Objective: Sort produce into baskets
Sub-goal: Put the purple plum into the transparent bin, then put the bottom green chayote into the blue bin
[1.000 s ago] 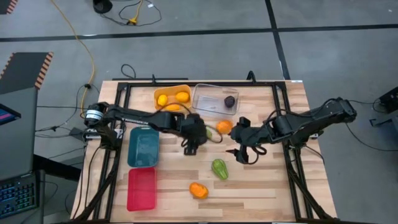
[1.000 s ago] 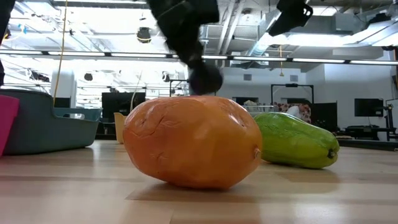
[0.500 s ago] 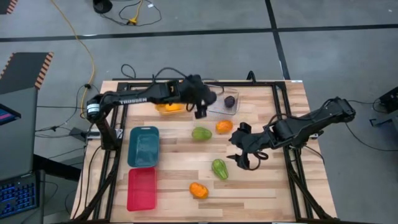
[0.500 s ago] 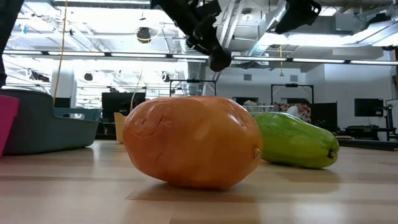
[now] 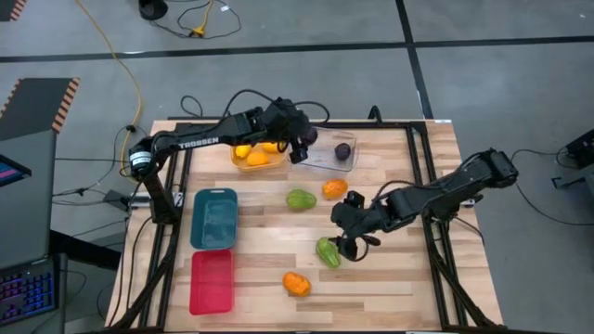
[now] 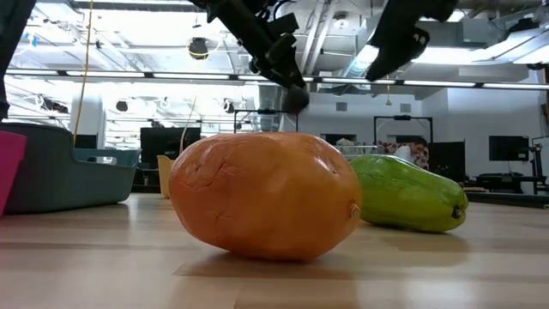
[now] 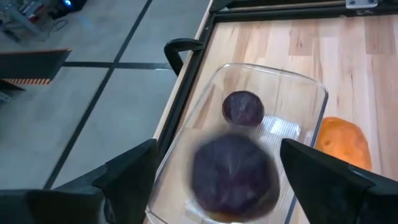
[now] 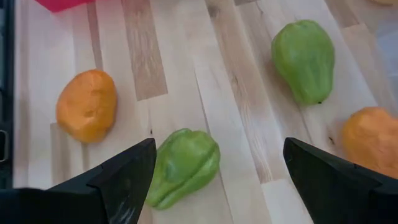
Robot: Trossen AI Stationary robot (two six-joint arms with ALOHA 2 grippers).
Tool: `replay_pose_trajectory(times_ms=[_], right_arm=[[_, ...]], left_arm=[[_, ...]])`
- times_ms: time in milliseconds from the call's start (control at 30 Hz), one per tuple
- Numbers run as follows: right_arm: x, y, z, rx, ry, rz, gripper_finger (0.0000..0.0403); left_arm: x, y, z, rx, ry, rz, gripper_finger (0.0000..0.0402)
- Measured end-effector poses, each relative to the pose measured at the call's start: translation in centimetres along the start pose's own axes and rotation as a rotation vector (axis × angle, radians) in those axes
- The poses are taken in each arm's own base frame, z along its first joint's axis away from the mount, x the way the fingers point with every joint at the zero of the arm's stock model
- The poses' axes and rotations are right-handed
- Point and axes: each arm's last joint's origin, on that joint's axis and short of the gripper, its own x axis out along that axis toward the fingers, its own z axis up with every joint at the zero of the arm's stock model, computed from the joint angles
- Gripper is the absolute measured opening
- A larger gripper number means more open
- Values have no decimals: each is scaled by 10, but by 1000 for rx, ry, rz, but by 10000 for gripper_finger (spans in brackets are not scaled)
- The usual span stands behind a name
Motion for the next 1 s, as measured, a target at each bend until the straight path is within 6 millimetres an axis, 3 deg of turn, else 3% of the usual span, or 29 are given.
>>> replay_pose_trajectory(times_ms=[300, 633, 1000], right_arm=[[36, 8, -7, -17, 88, -12, 378], [56, 12, -15, 339, 152, -42, 378], [86, 23, -32, 426, 243, -78, 378]], left_arm=[[-1, 0, 0, 25, 4, 4, 347], [-19, 1, 4, 48, 47, -10, 347], [-23, 0, -3, 71, 120, -31, 347]])
